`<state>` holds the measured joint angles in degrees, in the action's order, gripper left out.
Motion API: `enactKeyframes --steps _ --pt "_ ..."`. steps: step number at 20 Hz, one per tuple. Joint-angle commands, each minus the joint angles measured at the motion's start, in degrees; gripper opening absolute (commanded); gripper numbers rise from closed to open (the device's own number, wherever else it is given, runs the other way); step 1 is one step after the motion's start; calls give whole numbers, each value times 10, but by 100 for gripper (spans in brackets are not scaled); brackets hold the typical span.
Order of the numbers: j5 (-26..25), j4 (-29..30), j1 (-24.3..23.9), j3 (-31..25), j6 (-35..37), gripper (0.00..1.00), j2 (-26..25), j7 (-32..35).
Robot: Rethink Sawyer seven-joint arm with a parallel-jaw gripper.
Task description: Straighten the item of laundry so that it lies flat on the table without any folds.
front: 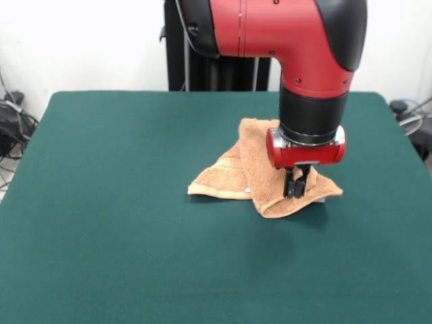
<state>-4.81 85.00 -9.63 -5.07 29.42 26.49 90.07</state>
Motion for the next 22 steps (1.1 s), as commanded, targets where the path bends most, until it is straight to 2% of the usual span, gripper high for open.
enactKeyframes --steps 1,7,10,11,22 --pt "-14 -17 18 -32 -3 0 -8 46" --pt "-3 9 22 -23 -2 0 13 69" --pt "-9 16 14 -33 -18 0 15 56" --pt "-10 17 14 -33 -20 100 15 55" --pt "-1 27 31 -11 -3 100 23 84"
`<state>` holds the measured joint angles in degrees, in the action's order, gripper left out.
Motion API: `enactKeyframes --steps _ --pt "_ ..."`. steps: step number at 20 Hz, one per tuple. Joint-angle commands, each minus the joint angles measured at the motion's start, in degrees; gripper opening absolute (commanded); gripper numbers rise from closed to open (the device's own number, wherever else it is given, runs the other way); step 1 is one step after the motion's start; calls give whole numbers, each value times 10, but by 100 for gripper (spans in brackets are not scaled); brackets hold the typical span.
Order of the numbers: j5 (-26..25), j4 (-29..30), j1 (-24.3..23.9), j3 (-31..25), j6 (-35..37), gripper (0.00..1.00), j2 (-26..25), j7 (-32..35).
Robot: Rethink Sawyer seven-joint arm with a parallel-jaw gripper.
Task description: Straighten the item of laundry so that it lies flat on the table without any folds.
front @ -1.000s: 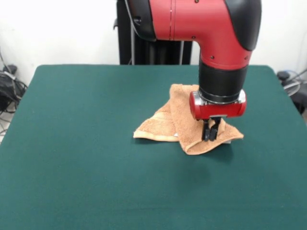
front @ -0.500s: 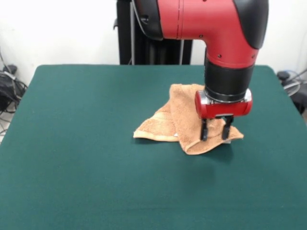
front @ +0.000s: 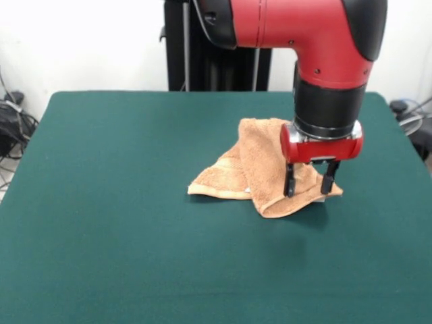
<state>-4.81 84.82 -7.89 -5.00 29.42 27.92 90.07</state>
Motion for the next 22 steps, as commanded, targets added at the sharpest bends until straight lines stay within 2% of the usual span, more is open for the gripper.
enactKeyframes --steps 1,7,22 --pt "0 37 13 -12 0 100 16 84" --pt "6 89 9 -13 11 100 59 85" --pt "3 140 -16 -29 -11 100 70 72"
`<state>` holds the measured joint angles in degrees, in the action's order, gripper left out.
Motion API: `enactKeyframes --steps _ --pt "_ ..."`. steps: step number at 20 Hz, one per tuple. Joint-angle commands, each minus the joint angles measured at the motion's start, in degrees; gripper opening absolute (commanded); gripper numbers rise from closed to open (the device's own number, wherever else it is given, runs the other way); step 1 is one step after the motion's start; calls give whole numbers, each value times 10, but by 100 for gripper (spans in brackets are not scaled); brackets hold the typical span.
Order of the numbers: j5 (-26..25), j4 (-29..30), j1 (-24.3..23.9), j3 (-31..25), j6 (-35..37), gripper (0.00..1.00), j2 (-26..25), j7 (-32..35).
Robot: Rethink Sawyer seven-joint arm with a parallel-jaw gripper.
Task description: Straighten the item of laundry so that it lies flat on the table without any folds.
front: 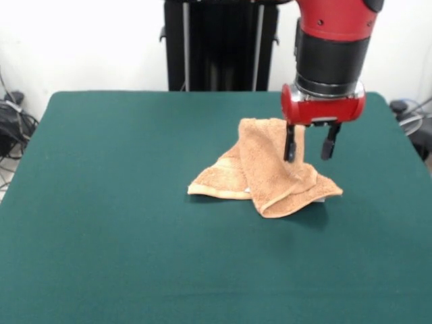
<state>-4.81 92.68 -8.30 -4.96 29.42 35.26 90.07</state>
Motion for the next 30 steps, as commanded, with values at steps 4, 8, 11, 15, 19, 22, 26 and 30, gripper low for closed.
enactKeyframes --steps 4,8,11,15,19,22,26,30 --pt "-1 74 -16 -31 -27 100 -7 72" --pt "-4 70 -19 -33 -42 100 -25 72" --pt "-7 55 -20 -35 -55 100 -49 71" --pt "-9 35 -23 -41 -65 100 -73 64" --pt "-9 28 -19 -37 -72 100 -80 67" --pt "-9 23 -18 -37 -76 100 -86 66" --pt "-11 20 -15 -34 -84 0 -86 65" --pt "-13 22 -15 -32 -91 0 -83 66"
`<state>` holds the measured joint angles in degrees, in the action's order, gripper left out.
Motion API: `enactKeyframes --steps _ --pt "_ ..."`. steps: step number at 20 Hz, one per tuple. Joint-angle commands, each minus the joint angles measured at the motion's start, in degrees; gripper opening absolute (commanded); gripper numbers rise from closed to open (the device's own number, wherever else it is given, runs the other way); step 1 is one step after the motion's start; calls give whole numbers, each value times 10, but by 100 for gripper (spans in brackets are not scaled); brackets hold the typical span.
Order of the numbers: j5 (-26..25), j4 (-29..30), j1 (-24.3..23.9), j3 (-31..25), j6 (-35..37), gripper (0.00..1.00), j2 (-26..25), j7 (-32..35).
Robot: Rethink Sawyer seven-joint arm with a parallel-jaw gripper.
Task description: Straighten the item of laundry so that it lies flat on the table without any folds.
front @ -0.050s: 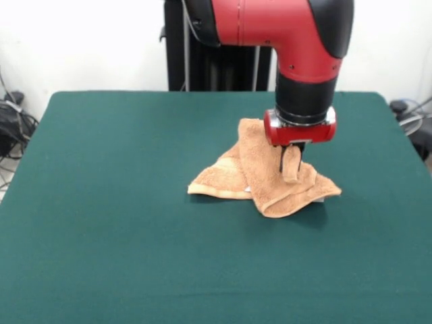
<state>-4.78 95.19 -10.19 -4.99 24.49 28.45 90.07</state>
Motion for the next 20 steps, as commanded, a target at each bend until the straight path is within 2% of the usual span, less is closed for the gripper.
enactKeyframes --steps 1,4,8,14,16,20 --pt "-13 -1 3 -33 -45 0 -15 66" --pt "-12 -2 4 -33 -49 0 -15 67" --pt "6 15 18 -17 -41 0 3 101" --pt "36 66 37 -8 67 0 134 110" --pt "44 64 42 -6 98 0 152 110" --pt "57 71 42 -14 116 0 173 107"
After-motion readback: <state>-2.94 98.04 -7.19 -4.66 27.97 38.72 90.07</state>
